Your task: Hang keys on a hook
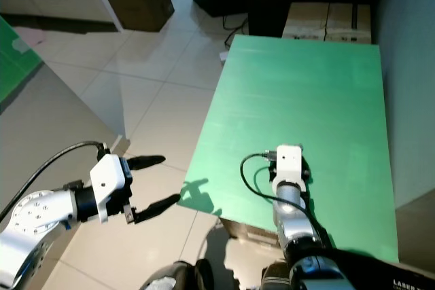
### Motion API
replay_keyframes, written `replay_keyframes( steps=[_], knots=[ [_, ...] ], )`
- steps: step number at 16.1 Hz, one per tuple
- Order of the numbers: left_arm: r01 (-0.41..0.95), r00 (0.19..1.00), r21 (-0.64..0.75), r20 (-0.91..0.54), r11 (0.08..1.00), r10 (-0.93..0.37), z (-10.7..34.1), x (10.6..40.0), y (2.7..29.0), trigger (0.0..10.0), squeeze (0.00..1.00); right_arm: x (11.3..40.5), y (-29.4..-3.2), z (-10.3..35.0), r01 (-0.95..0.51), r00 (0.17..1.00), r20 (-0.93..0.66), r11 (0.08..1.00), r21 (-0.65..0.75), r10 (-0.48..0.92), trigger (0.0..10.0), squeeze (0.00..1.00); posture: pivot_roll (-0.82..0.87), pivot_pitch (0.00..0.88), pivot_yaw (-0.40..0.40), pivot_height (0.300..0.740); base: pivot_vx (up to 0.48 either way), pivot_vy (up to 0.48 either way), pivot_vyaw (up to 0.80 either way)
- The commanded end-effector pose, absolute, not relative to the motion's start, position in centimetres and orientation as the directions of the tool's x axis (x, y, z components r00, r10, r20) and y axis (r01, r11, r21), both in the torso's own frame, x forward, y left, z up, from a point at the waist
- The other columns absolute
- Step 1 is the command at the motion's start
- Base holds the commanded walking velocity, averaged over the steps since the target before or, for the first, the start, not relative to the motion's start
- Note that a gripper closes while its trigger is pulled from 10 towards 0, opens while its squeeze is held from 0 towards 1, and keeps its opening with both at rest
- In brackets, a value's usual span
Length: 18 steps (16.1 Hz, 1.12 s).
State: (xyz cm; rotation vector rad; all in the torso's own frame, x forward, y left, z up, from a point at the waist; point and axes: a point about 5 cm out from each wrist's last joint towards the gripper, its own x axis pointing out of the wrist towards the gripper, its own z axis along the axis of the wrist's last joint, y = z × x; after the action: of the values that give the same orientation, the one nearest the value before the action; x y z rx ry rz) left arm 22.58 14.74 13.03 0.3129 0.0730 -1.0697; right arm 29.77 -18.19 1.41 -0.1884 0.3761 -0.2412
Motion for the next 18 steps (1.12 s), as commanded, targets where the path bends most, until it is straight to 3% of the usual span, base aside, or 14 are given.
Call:
replay_keyframes(
  steps=[1,9,18],
  knots=[
    [0.861,0.502,0.224,-0.220,0.457,-0.837,13.1,22.7,15.4,10.0,0.00,29.6,-17.8,0.9,0.193,0.889,-0.378,0.960,-0.201,-0.258,10.0,0.00,0.04,0.149,0.190,0.740,0.000,0.000,0.00],
    [0.834,0.548,0.212,-0.200,0.510,-0.812,12.3,20.9,15.1,10.0,0.00,29.7,-17.9,0.5,0.152,0.878,-0.425,0.971,-0.186,-0.219,10.0,0.00,0.05,0.173,0.111,0.740,0.000,0.000,0.00],
    [0.834,0.547,0.220,-0.210,0.506,-0.811,12.8,21.7,15.2,10.0,0.00,29.8,-17.5,0.0,0.142,0.855,-0.486,0.984,-0.112,-0.179,10.0,0.00,0.07,0.180,0.133,0.740,0.000,0.000,0.00]
  ],
)
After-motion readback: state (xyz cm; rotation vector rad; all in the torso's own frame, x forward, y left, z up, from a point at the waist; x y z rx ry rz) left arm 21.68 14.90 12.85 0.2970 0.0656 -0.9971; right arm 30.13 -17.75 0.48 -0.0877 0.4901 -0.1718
